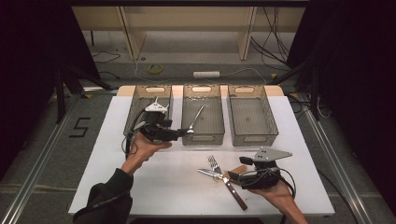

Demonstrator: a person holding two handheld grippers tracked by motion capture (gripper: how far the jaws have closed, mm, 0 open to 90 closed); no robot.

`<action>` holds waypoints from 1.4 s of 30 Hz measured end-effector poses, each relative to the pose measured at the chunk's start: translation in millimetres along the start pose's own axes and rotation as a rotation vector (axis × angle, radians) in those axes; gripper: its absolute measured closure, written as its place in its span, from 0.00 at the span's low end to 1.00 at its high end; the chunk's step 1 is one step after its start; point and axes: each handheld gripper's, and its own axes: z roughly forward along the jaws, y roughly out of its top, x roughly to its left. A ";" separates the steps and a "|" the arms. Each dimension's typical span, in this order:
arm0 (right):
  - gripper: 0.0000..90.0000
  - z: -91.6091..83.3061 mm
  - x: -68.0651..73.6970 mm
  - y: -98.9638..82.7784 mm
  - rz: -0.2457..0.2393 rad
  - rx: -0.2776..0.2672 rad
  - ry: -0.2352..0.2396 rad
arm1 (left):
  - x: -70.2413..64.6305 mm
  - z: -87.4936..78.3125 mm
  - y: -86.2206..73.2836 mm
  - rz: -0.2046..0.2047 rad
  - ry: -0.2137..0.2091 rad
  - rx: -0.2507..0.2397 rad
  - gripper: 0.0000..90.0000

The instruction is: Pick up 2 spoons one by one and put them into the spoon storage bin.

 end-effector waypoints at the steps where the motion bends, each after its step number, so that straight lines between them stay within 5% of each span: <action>1: 0.31 0.3 0.3 0.7 -0.004 0.003 0.001 | -0.8 -1.4 -2.9 0.007 -0.007 -0.002 0.26; 11: 0.31 1.6 -7.0 16.7 -0.113 0.118 -0.007 | -8.3 -15.8 -31.5 0.051 -0.019 -0.020 0.24; 19: 0.32 4.6 -20.2 37.3 -0.222 0.238 -0.021 | -11.5 -28.6 -57.6 0.057 0.010 -0.070 0.22; 26: 0.32 9.4 -30.0 45.0 -0.268 0.314 -0.028 | -10.5 -45.9 -77.7 0.050 -0.007 -0.102 0.21; 42: 0.35 43.4 -31.4 43.4 -0.416 0.538 0.014 | -21.4 -55.4 -93.6 0.111 -0.012 -0.086 0.21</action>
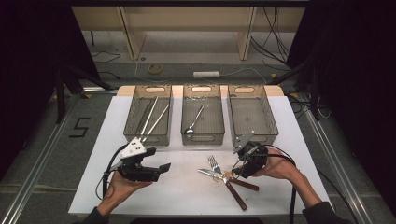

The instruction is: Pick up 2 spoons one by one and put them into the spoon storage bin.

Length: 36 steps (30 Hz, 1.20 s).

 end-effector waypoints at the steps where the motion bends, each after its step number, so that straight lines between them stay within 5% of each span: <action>1: 0.36 1.7 0.0 0.2 -0.004 0.007 -0.001 | 0.1 -0.7 -0.5 -0.004 -0.001 -0.004 0.21; 15: 0.44 14.6 -3.1 0.7 -0.053 0.086 0.021 | 0.7 -5.6 -5.7 -0.014 0.002 -0.021 0.19; 36: 0.54 26.0 -2.1 1.5 -0.134 0.124 0.047 | -0.2 -4.6 -5.4 -0.002 0.004 -0.016 0.19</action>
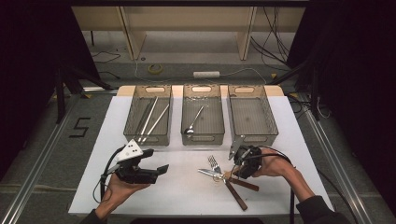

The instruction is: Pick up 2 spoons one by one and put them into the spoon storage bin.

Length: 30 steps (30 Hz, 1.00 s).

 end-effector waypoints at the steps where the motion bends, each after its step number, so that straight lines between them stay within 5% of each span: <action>1: 0.54 0.5 0.6 0.2 -0.006 0.002 0.001 | -0.2 0.2 0.0 0.000 -0.001 0.001 0.19; 11: 0.63 9.7 4.8 5.3 -0.044 0.051 0.013 | -0.8 1.8 -0.4 0.004 0.000 0.009 0.20; 30: 0.84 9.8 8.1 4.7 -0.144 0.025 -0.004 | -2.3 3.9 -0.9 0.014 -0.003 0.025 0.20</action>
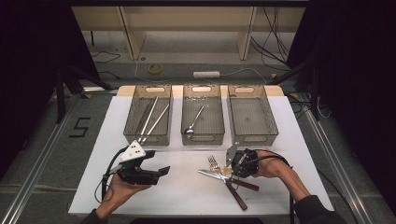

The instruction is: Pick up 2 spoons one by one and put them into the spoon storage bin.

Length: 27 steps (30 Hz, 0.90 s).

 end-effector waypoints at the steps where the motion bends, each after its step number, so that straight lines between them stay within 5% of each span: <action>1: 0.84 -0.4 0.1 -0.3 -0.003 0.003 0.001 | 0.0 0.0 0.0 0.000 0.000 0.001 0.20; 9: 0.85 -6.8 -1.3 -2.8 -0.003 -0.046 -0.008 | 0.3 -0.5 0.1 -0.003 0.004 -0.003 0.20; 27: 0.85 -34.2 0.4 -5.9 0.223 -0.248 -0.126 | 6.4 -6.6 0.2 -0.043 -0.009 -0.074 0.20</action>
